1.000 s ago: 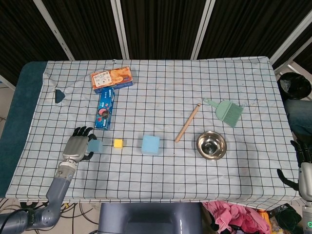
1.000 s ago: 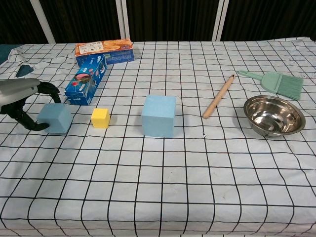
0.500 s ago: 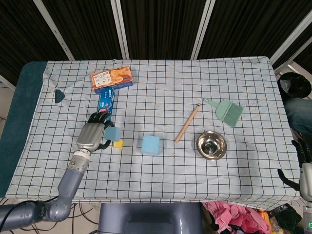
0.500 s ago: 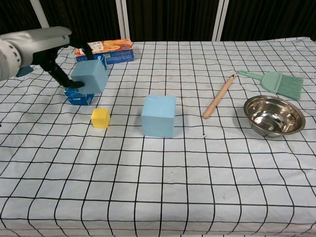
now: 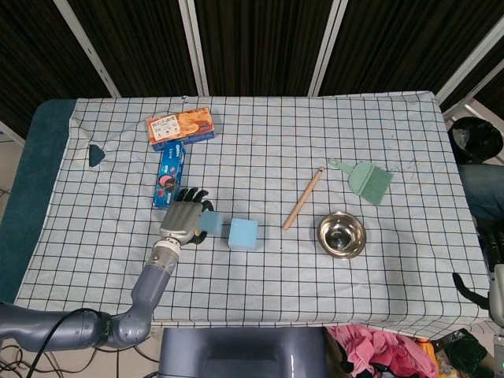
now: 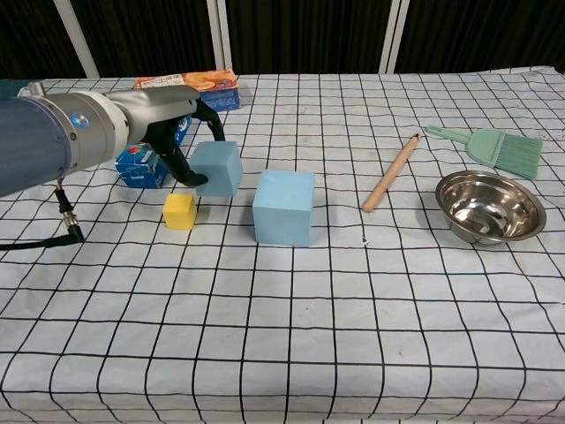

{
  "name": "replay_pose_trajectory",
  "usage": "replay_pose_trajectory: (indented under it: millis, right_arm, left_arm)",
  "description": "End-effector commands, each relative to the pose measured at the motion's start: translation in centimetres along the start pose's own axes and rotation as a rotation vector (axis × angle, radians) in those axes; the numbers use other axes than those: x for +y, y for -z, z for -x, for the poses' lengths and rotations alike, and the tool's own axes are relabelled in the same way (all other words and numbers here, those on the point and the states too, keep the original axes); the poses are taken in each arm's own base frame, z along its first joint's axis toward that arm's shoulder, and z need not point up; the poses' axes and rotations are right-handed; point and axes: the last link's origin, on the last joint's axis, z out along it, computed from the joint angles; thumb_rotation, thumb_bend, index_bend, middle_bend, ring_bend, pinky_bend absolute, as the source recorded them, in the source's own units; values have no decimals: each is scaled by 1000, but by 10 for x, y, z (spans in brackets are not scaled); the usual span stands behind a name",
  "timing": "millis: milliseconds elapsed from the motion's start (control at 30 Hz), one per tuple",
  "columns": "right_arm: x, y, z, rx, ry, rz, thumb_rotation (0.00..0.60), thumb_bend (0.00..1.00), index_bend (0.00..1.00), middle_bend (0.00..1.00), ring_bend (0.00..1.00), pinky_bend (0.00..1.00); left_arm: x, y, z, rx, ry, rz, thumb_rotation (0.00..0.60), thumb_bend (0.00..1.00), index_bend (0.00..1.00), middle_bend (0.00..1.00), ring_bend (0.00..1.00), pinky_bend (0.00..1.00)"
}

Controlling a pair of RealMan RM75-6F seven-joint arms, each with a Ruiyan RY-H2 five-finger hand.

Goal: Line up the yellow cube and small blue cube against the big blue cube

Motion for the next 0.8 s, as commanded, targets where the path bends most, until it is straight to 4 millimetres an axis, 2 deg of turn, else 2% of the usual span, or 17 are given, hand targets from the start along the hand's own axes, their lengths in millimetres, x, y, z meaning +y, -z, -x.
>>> replay_pose_trajectory:
  millis: [33, 800]
  right_arm:
    - [0, 0, 1, -1, 2, 1, 600, 204, 103, 67, 211, 120]
    - [1, 0, 0, 3, -3, 4, 600, 204, 102, 67, 212, 120]
  left_arm:
    - [-1, -5, 8, -24, 5, 4, 600, 377, 435, 120, 0, 0]
    - [13, -19, 33, -45, -24, 19, 600, 377, 434, 120, 0, 0]
